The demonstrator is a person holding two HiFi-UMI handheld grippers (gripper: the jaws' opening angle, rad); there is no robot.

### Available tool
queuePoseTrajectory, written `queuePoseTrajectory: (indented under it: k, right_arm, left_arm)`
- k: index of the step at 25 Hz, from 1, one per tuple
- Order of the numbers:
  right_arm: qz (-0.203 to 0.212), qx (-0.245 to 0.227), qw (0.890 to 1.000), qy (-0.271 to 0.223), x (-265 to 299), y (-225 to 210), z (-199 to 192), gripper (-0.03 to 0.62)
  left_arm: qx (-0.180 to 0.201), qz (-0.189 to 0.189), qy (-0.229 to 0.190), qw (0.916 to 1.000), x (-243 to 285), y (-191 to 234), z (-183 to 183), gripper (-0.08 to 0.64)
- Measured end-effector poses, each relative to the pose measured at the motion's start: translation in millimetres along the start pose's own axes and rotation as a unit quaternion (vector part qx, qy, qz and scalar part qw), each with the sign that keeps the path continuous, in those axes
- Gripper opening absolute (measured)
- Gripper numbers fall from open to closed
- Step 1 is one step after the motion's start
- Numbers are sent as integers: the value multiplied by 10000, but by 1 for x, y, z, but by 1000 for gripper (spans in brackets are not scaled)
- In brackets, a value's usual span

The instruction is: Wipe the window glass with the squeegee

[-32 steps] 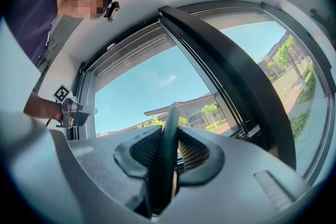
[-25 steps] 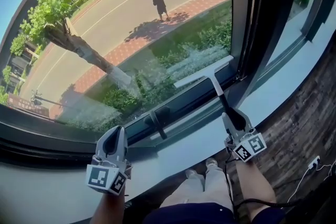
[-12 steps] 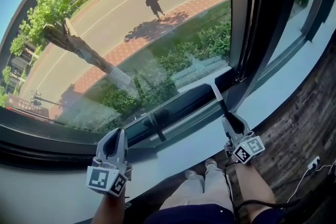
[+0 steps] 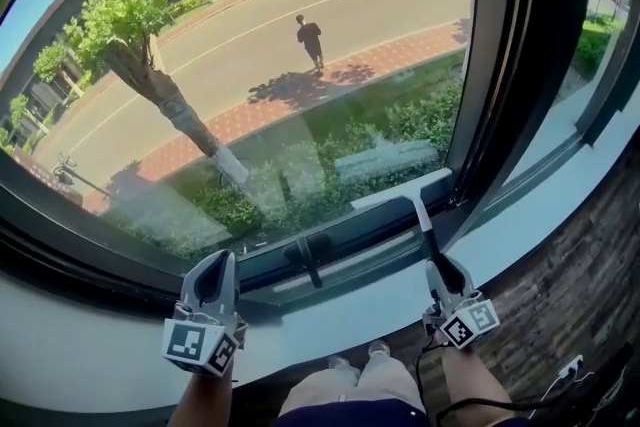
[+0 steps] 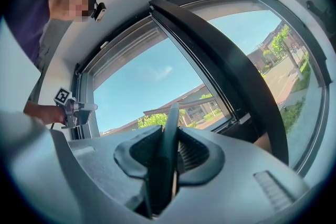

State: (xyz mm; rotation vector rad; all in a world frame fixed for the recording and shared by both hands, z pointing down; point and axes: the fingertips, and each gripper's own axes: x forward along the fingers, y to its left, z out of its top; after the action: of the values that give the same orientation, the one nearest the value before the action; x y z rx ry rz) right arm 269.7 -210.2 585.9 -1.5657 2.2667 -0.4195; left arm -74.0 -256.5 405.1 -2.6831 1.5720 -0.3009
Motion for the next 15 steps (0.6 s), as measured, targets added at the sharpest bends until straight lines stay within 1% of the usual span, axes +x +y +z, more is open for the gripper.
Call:
queuePoseTrajectory:
  k: [2,5,7,9,15]
  right_arm:
    - [109,-116,9998,-100,3,6,8,101]
    - [268,-353,9989,-174,8,17,20,101]
    - [300,-388,9983,-310,8,30,32,101]
    - [327,-453,9972,-498,8,45,49,101]
    - [391,-702,9896,-1191,26,74,105,101]
  left_arm:
    - [-103,78,-113,9999,-2,4,1,-9]
    - [-95,77,-214,9997,-8,2,-2,-8]
    - [-119,87,-261,9996,-14,8,-1,-9]
    - [-125,90,-345,9993,-20,19,5,-9]
    - [-10,85,-827,9965,-18,43,36,-9]
